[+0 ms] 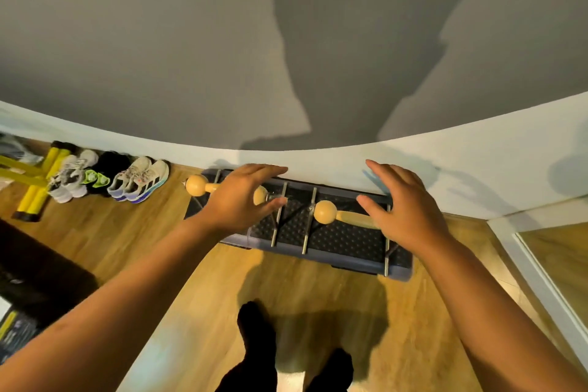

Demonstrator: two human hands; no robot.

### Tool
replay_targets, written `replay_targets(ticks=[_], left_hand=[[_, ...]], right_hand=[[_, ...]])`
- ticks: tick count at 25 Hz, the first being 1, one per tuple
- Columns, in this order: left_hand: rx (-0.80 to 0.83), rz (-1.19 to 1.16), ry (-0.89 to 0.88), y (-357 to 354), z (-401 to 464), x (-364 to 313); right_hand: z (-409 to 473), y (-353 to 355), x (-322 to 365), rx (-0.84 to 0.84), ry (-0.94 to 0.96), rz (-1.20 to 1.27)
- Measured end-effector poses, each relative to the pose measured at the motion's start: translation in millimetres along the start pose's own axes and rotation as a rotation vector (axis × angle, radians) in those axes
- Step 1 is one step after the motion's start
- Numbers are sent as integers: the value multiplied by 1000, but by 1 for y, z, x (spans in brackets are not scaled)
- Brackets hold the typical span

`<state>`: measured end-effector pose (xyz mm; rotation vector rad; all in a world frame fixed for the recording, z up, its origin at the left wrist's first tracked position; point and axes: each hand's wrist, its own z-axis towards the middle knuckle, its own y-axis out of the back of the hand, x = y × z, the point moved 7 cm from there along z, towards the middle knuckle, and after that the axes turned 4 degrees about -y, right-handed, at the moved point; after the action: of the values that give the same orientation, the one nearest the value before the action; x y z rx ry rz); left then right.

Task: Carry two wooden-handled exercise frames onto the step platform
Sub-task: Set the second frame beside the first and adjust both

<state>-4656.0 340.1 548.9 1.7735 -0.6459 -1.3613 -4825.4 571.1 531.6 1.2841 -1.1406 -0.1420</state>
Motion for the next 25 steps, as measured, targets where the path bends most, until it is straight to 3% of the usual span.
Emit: replay_targets(ticks=[12, 19, 25], left_hand=[[257, 97, 27, -56, 34, 183], [421, 387, -19, -143, 54, 290], [492, 459, 57, -179, 80, 350]], right_hand=[[45, -127, -66, 263, -69, -187], [70, -231, -139, 320, -149, -291], [93, -274, -165, 402, -149, -416]])
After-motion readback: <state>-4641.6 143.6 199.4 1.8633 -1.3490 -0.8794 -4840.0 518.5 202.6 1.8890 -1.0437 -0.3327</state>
